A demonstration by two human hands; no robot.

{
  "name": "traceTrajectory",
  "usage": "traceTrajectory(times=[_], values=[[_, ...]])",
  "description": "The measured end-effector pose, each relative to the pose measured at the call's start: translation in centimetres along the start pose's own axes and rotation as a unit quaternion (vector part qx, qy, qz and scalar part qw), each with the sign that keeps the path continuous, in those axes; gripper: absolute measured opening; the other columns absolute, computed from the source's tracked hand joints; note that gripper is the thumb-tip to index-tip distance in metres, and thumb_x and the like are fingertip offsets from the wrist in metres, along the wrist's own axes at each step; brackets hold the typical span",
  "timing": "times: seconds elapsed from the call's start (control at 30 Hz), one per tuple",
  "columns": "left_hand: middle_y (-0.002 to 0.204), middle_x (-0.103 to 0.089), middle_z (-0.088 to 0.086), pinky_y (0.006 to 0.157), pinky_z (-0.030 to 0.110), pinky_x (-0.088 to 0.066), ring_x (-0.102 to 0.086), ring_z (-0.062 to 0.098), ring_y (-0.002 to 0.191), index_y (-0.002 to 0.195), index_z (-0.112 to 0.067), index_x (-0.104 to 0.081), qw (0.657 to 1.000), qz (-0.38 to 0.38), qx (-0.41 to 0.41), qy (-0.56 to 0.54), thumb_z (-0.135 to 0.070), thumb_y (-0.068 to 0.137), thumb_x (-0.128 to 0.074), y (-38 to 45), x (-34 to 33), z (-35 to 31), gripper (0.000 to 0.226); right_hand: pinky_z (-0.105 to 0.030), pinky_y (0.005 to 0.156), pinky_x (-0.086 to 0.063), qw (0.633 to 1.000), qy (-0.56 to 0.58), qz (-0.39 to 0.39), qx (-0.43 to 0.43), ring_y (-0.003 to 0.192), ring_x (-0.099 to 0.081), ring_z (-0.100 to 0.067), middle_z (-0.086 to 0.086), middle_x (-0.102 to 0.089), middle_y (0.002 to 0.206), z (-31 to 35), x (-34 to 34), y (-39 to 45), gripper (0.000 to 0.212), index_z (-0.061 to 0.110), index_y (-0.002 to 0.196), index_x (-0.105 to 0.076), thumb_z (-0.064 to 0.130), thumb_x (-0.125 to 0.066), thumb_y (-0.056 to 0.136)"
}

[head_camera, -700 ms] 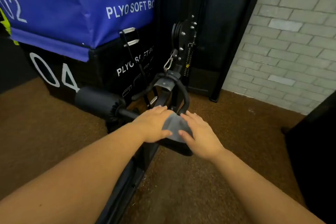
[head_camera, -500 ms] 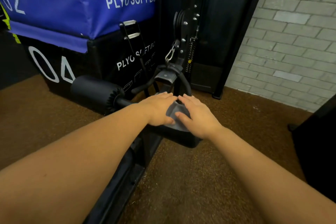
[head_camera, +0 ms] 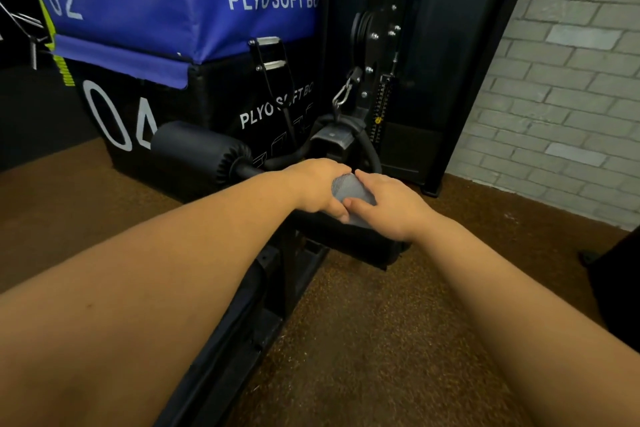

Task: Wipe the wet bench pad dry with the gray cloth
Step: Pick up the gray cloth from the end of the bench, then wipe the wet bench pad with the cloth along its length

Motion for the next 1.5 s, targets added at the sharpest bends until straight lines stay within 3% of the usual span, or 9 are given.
traceTrajectory(times=[0.27,0.43,0.6,0.7,0.8,0.97,1.13,1.3,1.5], values=[[0.119,-0.05,-0.004,0.095,0.042,-0.045,-0.05,0.019,0.109,0.129,-0.03,-0.048,0.999,-0.043,0.01,0.006,-0.037,0.064,-0.083,-1.1,-0.1,-0.9,0.074,-0.025,0.086,-0.035,0.994,0.033,-0.093,0.041,0.113,-0.05,-0.015,0.003,-0.057,0.122,-0.2,-0.5,-1.2,0.048,0.024,0.134,-0.047,0.042,-0.054,0.089],[0.117,-0.054,-0.005,0.101,0.035,-0.036,-0.044,0.017,0.116,0.125,-0.027,-0.054,0.985,-0.158,0.007,0.068,-0.042,0.072,-0.076,-3.7,-0.6,-0.9,0.059,-0.026,0.101,-0.031,0.987,0.005,-0.142,0.074,0.123,-0.046,-0.013,0.003,-0.059,0.128,0.5,-0.9,-2.4,0.029,0.027,0.119,-0.062,0.03,-0.053,0.092],[0.094,-0.06,-0.006,0.081,0.031,-0.047,-0.056,0.014,0.092,0.089,-0.029,-0.07,0.986,-0.164,0.038,0.014,-0.032,0.077,-0.074,-6.8,-1.0,0.8,0.013,-0.03,0.093,-0.036,0.977,-0.003,-0.149,0.152,0.092,-0.047,-0.003,0.019,-0.059,0.083,2.8,-1.4,-4.6,0.013,0.026,0.097,-0.068,0.024,-0.058,0.089],[0.083,-0.063,-0.008,0.067,0.025,-0.047,-0.059,0.01,0.08,0.086,-0.03,-0.068,0.985,-0.148,0.071,-0.049,-0.027,0.076,-0.075,-8.7,-1.3,2.4,0.013,-0.03,0.088,-0.038,0.978,0.006,-0.13,0.16,0.096,-0.058,-0.018,0.0,-0.069,0.089,4.8,-2.6,-5.5,0.018,0.024,0.103,-0.069,0.024,-0.059,0.087],[0.078,-0.063,-0.009,0.06,0.02,-0.043,-0.057,0.005,0.072,0.089,-0.027,-0.068,0.985,-0.12,0.096,-0.072,-0.022,0.078,-0.074,-10.7,-1.5,3.9,0.013,-0.027,0.077,-0.044,0.984,0.071,-0.106,0.125,0.089,-0.055,-0.011,0.006,-0.065,0.094,6.9,-4.9,-6.1,0.029,0.029,0.117,-0.062,0.025,-0.057,0.089],[0.102,-0.064,-0.005,0.085,0.035,-0.052,-0.059,0.013,0.097,0.107,-0.028,-0.063,0.976,-0.136,0.151,-0.084,-0.02,0.083,-0.069,-14.2,-3.1,6.9,0.026,-0.014,0.076,-0.041,0.959,0.281,-0.01,-0.047,0.104,-0.051,-0.003,0.014,-0.055,0.113,8.3,-9.3,-5.3,0.038,0.03,0.129,-0.052,0.024,-0.055,0.092],[0.15,-0.036,0.002,0.111,0.036,-0.029,-0.034,0.021,0.137,0.143,-0.024,-0.037,0.968,-0.077,0.237,-0.025,-0.03,0.097,-0.047,-16.7,-6.4,9.0,0.047,-0.024,0.06,-0.044,0.913,0.366,0.013,-0.181,0.078,-0.058,-0.016,-0.002,-0.063,0.085,7.9,-11.0,-4.4,0.01,0.022,0.091,-0.065,0.026,-0.055,0.091],[0.16,0.002,0.008,0.12,0.04,-0.002,0.004,0.023,0.147,0.152,-0.013,-0.007,0.95,-0.011,0.311,0.029,-0.052,0.098,-0.029,-18.0,-10.2,10.4,0.07,-0.023,0.054,-0.038,0.911,0.359,-0.05,-0.194,0.075,-0.057,-0.013,0.001,-0.061,0.081,7.8,-11.7,-4.1,0.021,0.019,0.091,-0.062,0.039,-0.061,0.086],[0.159,0.009,0.007,0.119,0.039,0.004,0.011,0.021,0.146,0.152,-0.012,0.001,0.934,-0.07,0.349,0.027,-0.056,0.096,-0.023,-18.8,-11.1,11.9,0.074,-0.026,0.057,-0.044,0.944,0.267,-0.125,-0.147,0.072,-0.054,-0.008,0.004,-0.054,0.088,9.6,-12.4,-3.2,0.014,0.023,0.088,-0.049,0.034,-0.058,0.088]])
Point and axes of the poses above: each hand's wrist, its own y-axis towards the middle knuckle, its own x-axis out of the back of the hand, z = x × y, the point moved 2 cm from there along y, towards the middle knuckle
